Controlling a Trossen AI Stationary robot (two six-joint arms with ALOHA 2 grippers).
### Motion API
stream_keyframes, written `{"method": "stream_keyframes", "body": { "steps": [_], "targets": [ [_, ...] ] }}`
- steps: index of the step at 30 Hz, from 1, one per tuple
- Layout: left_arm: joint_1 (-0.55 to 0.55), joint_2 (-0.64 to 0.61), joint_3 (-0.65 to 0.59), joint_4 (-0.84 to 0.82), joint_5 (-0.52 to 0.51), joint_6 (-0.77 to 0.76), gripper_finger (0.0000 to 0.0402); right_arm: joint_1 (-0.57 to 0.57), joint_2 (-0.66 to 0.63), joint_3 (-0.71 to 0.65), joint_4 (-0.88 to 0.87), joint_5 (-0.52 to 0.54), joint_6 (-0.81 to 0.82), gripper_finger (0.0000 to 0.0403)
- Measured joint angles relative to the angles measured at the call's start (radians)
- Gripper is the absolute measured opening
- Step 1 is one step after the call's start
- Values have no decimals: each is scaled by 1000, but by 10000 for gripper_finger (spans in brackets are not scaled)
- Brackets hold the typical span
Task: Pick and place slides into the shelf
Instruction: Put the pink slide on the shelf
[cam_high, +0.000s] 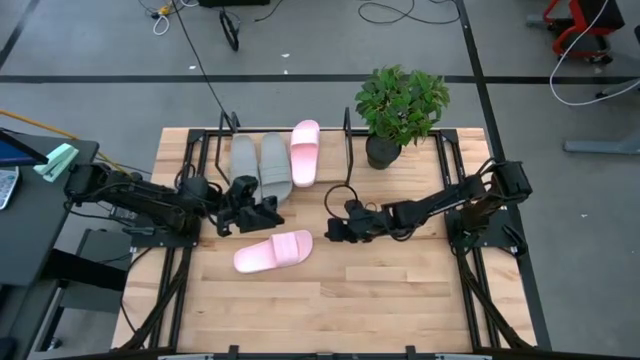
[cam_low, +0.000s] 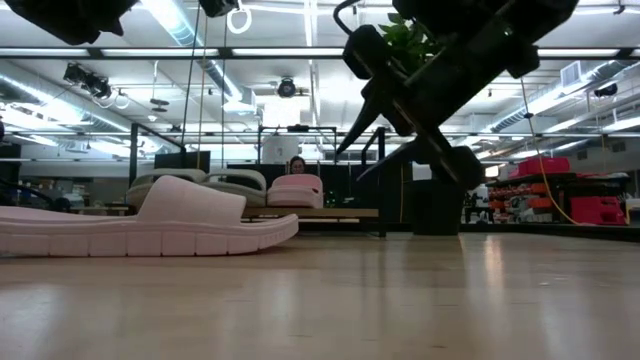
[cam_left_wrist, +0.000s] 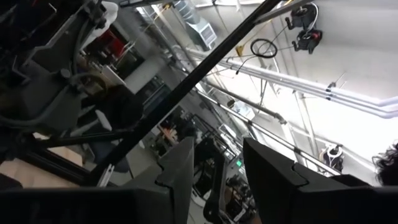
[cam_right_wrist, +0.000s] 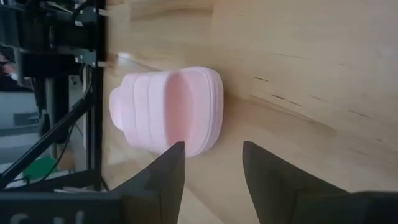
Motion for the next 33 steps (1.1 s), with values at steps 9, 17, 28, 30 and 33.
{"method": "stream_keyframes", "body": {
  "steps": [9, 17, 28, 30, 33],
  "targets": [
    [28, 0, 0, 2, 23, -2, 133, 1, 91, 9, 148, -5, 1, 165],
    [34, 0, 0, 3, 24, -6, 143, 57, 128, 39, 126, 31, 39, 165],
    [34, 0, 0, 3, 32, -11, 138, 78, 235, 54, 196, 131, 144, 165],
    [34, 0, 0, 7, 32, -27, 136, 77, 257, 71, 192, 132, 135, 165],
    [34, 0, 0, 6, 35, -35, 136, 77, 299, 112, 195, 132, 114, 165]
  ]
}}
